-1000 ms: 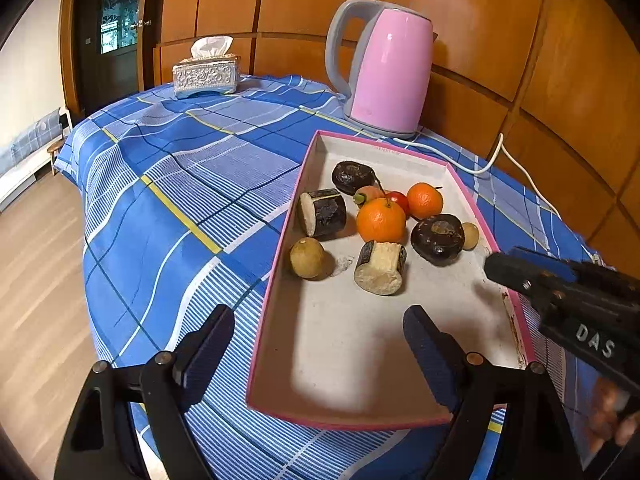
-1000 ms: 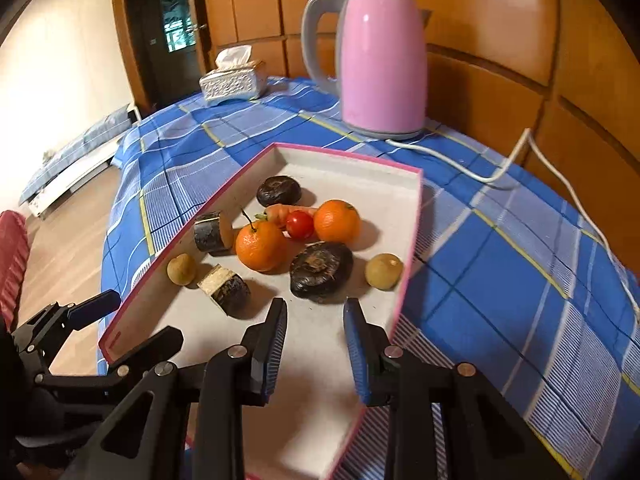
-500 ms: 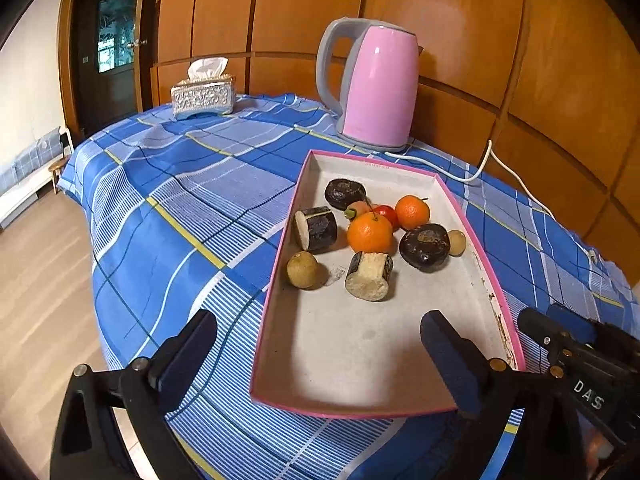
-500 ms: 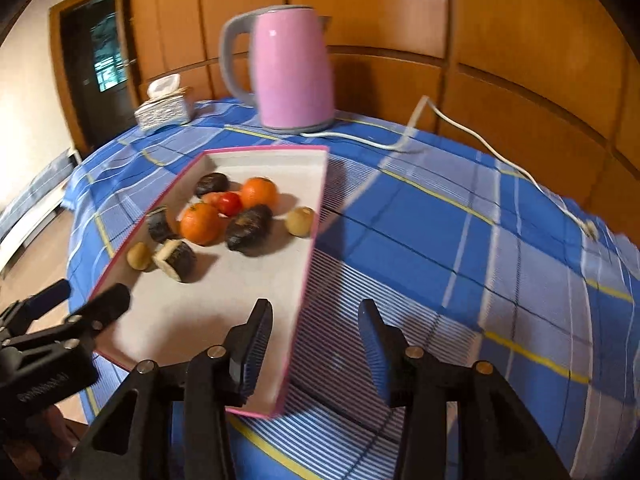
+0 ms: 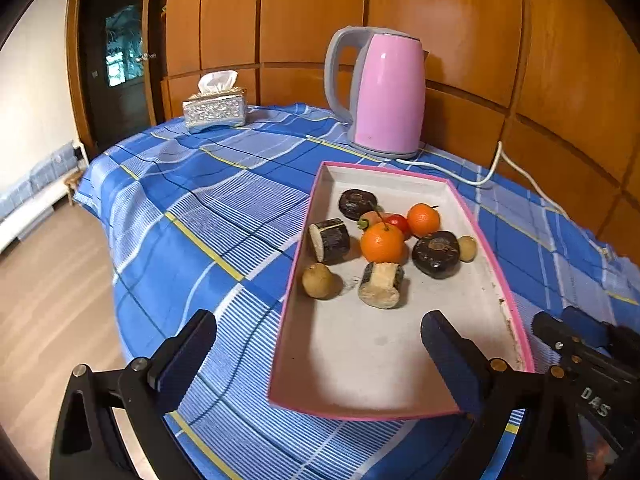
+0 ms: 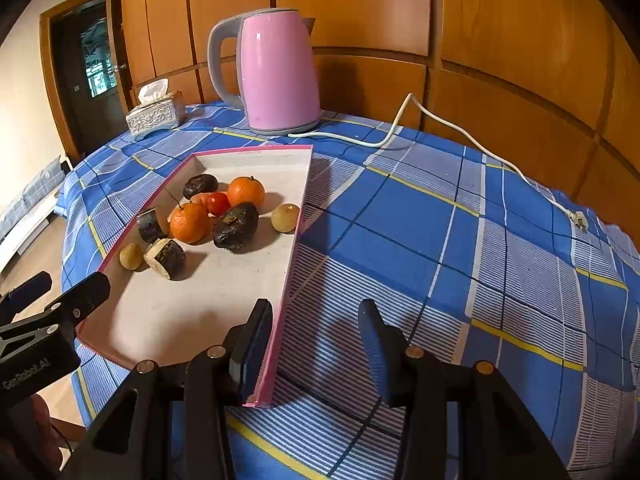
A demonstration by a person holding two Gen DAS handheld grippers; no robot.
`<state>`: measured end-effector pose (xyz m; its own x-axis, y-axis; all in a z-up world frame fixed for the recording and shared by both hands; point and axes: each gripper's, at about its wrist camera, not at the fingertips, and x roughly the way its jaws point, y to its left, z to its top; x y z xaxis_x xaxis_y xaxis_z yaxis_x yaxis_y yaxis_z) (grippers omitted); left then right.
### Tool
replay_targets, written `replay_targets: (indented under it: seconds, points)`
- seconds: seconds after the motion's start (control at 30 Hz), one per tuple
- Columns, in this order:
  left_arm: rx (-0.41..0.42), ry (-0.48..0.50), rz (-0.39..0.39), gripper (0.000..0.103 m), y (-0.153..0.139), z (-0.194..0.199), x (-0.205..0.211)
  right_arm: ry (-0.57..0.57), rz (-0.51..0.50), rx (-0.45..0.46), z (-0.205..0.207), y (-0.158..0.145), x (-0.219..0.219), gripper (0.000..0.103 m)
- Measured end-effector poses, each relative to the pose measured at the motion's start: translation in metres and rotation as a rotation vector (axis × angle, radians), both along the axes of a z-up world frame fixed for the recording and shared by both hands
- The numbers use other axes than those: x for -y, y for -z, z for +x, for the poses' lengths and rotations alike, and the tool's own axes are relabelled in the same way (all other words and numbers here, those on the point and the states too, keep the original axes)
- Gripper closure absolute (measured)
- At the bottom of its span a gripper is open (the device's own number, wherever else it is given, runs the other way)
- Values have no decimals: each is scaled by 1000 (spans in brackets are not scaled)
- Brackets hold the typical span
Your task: Organize fruits
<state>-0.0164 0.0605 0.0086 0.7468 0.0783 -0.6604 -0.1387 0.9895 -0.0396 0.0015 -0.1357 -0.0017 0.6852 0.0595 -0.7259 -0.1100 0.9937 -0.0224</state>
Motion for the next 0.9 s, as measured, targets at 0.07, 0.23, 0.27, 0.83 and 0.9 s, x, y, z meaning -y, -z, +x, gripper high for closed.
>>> replay_targets:
  seconds: [0.07, 0.23, 0.27, 0.83, 0.9]
  points:
    - [7, 3, 10, 0, -1, 0, 2, 1, -1, 0, 0, 0, 0, 58]
    - [13, -9, -2, 0, -2, -1, -1, 4, -1, -3, 0, 0, 0, 58]
    - [12, -14, -2, 0, -1, -1, -1, 4, -2, -4, 0, 0, 0, 58]
    - [9, -22, 4, 0, -1, -1, -1, 3, 1, -3, 1, 1, 0, 58]
    - [28, -13, 16, 0, -2, -3, 0, 3, 0, -2, 0, 1, 0, 58]
